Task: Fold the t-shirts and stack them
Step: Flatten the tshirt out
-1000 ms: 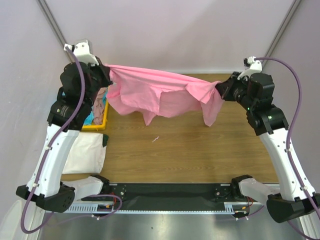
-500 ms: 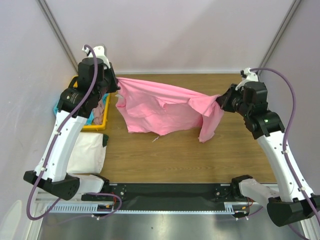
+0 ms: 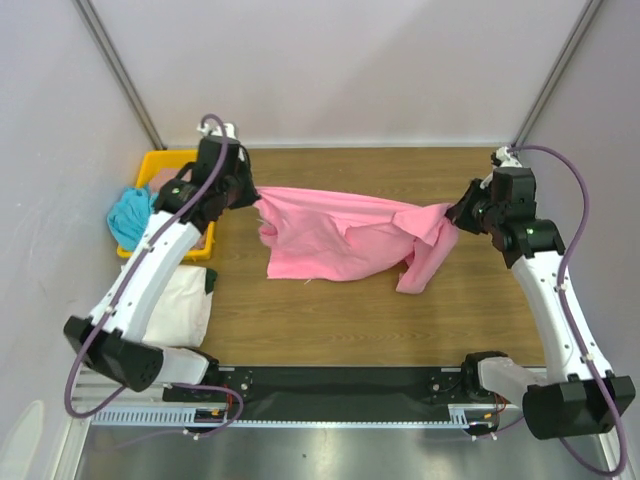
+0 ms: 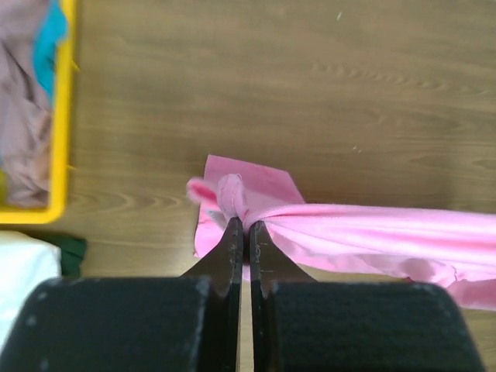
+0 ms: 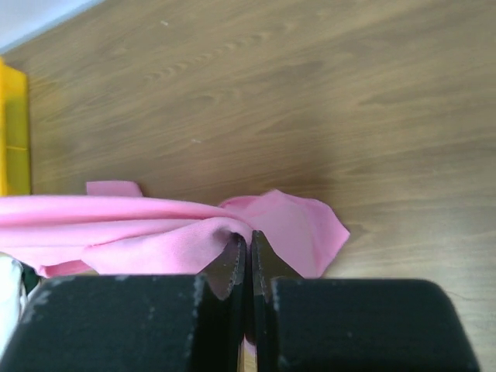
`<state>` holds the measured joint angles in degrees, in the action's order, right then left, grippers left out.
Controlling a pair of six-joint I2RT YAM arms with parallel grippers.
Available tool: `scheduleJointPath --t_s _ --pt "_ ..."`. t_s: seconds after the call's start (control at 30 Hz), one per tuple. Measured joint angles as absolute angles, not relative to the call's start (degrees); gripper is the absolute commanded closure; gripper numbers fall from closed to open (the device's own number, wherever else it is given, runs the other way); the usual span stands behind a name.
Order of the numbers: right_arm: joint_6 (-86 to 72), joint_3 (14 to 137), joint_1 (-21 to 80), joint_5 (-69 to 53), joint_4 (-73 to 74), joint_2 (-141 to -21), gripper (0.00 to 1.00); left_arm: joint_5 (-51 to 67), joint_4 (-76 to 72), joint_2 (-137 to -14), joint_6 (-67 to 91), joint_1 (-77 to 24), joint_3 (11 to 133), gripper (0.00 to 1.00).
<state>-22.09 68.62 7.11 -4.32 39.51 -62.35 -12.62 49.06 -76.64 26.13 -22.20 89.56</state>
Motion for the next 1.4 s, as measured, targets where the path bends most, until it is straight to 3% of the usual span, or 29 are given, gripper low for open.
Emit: scheduleJointPath --t_s 0.33,0.57,0.77,0.83,0.93,0.97,1.03,1.07,1.27,1.4 --pt "-20.60 57.98 2.07 -11.55 30.48 -70.28 1.00 -12.27 36.93 -82.63 35.81 -22.31 70.76 1.00" --pt "-18.22 60.23 1.74 -12.14 23.59 -81.52 1.00 -11.75 26.85 -92.68 36.80 -22.06 71.33 0.99" --pt "-16.47 67.75 1.08 -12.08 20.08 -92.53 1.00 -11.81 21.96 -104.22 34.81 -21.67 79.57 0.98" --pt "-16.38 70.96 0.86 -12.12 19.27 -96.66 1.00 -11.79 20.56 -107.66 34.15 -21.28 82.74 0.94" --pt "-16.40 74.85 0.73 -12.14 18.24 -101.84 1.00 -11.70 19.00 -111.37 33.12 -20.45 86.26 0.66" --pt "-16.40 76.18 0.71 -12.16 18.24 -103.48 1.00 -11.49 18.46 -112.40 32.67 -20.14 87.29 0.48" --pt "-16.34 78.87 0.71 -12.36 18.94 -106.30 1.00 -10.79 17.67 -113.89 31.57 -19.55 88.95 0.34" --pt "-16.25 80.34 0.71 -12.49 19.18 -107.74 1.00 -10.52 17.74 -114.37 31.42 -19.33 89.78 0.21" --pt "-15.81 84.58 0.47 -12.88 19.94 -111.00 1.00 -8.36 19.68 -113.25 31.83 -18.87 90.89 0.17" --pt "-15.86 85.01 -0.45 -12.97 20.29 -111.13 1.00 -5.65 21.65 -106.78 34.65 -19.14 83.09 0.18"
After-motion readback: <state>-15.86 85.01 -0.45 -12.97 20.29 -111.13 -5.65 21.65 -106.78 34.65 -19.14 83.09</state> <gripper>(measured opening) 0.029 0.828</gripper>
